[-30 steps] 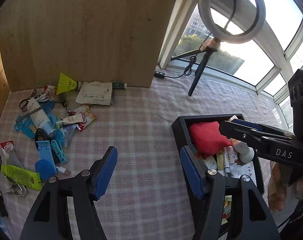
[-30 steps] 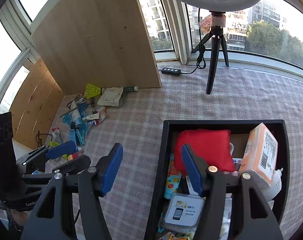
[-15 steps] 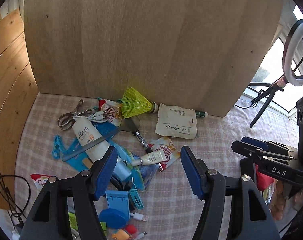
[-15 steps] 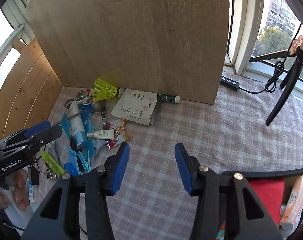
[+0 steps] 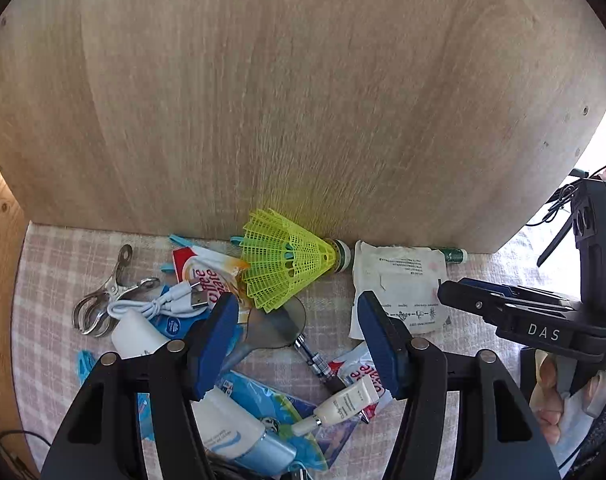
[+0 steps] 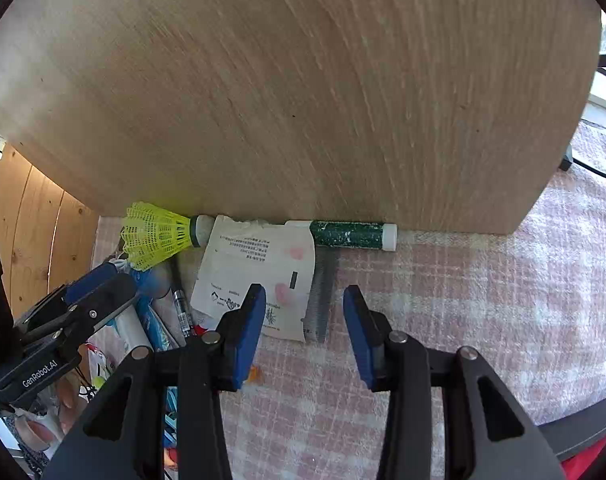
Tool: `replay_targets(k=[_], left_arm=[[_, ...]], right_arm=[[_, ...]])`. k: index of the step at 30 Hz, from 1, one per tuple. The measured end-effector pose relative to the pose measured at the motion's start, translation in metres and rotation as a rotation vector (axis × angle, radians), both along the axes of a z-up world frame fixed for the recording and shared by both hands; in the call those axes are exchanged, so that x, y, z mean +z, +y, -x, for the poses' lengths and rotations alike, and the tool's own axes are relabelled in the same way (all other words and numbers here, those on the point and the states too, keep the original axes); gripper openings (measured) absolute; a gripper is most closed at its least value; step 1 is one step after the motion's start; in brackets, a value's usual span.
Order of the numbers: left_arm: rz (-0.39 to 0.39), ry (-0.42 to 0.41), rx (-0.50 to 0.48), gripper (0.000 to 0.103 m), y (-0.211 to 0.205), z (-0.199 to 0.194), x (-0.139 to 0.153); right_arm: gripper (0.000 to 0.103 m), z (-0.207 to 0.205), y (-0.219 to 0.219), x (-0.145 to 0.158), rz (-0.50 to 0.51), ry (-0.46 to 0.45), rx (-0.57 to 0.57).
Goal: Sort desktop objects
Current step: 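Grasp the yellow shuttlecock with the left tool while the right tool grasps the white paper packet, then carry shuttlecock and packet into the black tray while both tools open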
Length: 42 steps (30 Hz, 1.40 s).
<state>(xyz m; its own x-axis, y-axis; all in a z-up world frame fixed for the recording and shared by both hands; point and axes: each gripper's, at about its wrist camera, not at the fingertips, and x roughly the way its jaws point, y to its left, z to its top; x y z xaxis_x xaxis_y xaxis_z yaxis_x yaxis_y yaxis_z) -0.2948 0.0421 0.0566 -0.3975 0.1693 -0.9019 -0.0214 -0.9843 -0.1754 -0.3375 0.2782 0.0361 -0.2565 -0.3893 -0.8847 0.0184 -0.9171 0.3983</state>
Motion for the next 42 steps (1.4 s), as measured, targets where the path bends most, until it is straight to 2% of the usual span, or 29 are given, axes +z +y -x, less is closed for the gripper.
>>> replay_targets(k=[6, 8, 13, 19, 23, 32, 42], left_arm=[[0.015, 0.0, -0.019, 0.058, 0.007, 0.015, -0.01], [0.005, -0.017, -0.014, 0.049, 0.007, 0.019, -0.015], [-0.051, -0.06, -0.004, 0.017, 0.009, 0.023, -0.028], [-0.059, -0.04, -0.004, 0.005, 0.017, 0.018, -0.026], [-0.063, -0.019, -0.004, 0.002, 0.017, 0.009, -0.019], [-0.072, 0.013, -0.003, 0.001, 0.02, -0.016, 0.003], [-0.087, 0.076, -0.074, 0.001, 0.078, -0.065, 0.037]], right_arm=[[0.039, 0.008, -0.012, -0.009, 0.011, -0.014, 0.016], [0.036, 0.009, -0.014, -0.012, 0.023, -0.018, 0.015], [0.026, 0.01, -0.02, -0.01, 0.056, -0.019, 0.017], [0.009, 0.007, -0.024, -0.006, 0.101, -0.014, 0.023], [0.005, -0.001, -0.027, 0.003, 0.144, 0.008, 0.03], [0.003, -0.027, -0.017, 0.027, 0.143, 0.063, 0.05], [0.002, -0.081, 0.038, 0.074, 0.144, 0.15, -0.007]])
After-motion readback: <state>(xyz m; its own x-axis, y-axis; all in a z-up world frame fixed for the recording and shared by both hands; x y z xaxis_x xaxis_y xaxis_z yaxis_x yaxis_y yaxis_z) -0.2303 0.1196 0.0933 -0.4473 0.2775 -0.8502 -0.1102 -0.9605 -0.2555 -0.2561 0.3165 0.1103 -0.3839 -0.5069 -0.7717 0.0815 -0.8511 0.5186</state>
